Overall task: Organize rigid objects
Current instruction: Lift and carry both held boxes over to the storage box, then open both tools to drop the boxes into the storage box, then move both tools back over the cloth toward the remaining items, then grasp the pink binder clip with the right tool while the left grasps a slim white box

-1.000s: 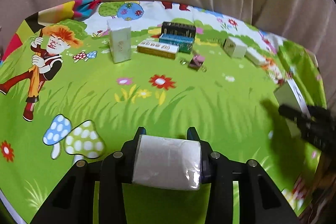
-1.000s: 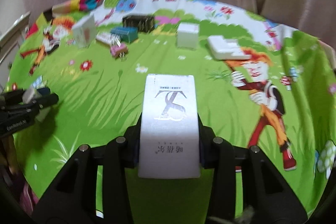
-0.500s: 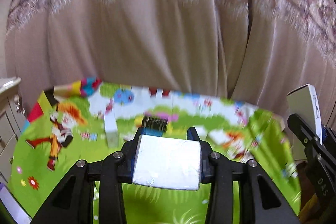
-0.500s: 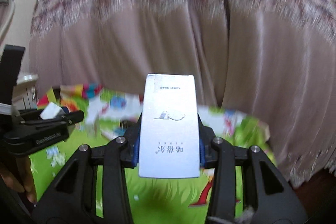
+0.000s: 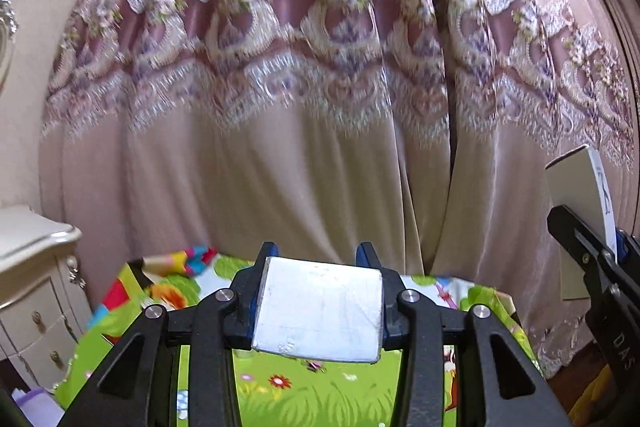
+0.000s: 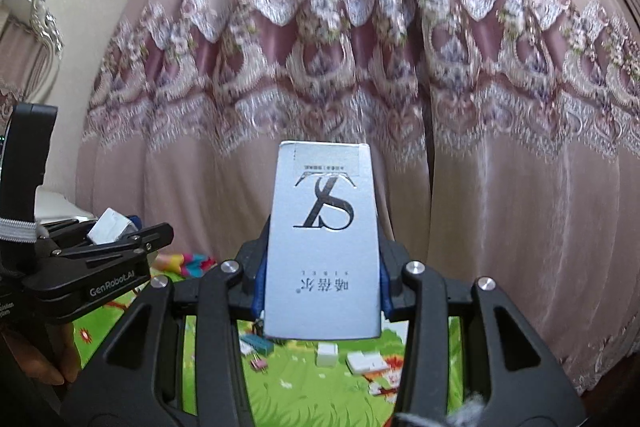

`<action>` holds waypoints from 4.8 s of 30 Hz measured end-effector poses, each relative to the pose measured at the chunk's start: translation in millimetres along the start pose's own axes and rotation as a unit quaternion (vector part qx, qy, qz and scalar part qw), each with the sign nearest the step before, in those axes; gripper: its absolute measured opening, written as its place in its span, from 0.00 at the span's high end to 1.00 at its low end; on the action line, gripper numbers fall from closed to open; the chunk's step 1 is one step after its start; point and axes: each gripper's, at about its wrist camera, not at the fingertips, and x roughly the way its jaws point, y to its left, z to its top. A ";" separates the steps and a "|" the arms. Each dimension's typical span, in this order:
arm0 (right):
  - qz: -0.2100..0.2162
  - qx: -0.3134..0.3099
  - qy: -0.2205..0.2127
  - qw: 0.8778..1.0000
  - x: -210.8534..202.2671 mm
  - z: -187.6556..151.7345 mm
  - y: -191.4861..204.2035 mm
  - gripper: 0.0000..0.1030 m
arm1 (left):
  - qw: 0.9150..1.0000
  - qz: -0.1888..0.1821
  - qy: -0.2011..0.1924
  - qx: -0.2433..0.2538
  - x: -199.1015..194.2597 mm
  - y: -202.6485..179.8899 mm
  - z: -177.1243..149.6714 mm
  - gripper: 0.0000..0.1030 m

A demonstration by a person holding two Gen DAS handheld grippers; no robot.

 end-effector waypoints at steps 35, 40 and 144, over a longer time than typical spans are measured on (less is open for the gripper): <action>0.300 -0.073 -0.007 0.951 -41.7 5.4 197.8 0.56 | 0.968 0.247 0.005 -0.049 -142.4 203.6 -48.7 0.59; 0.352 -0.090 0.038 0.931 -38.9 -19.1 233.0 0.56 | 0.957 0.280 0.049 -0.060 -143.1 233.7 -82.2 0.59; 0.182 -0.027 0.475 0.860 200.1 -278.5 19.0 0.60 | 0.921 0.098 0.373 -0.055 238.4 115.9 -203.2 0.66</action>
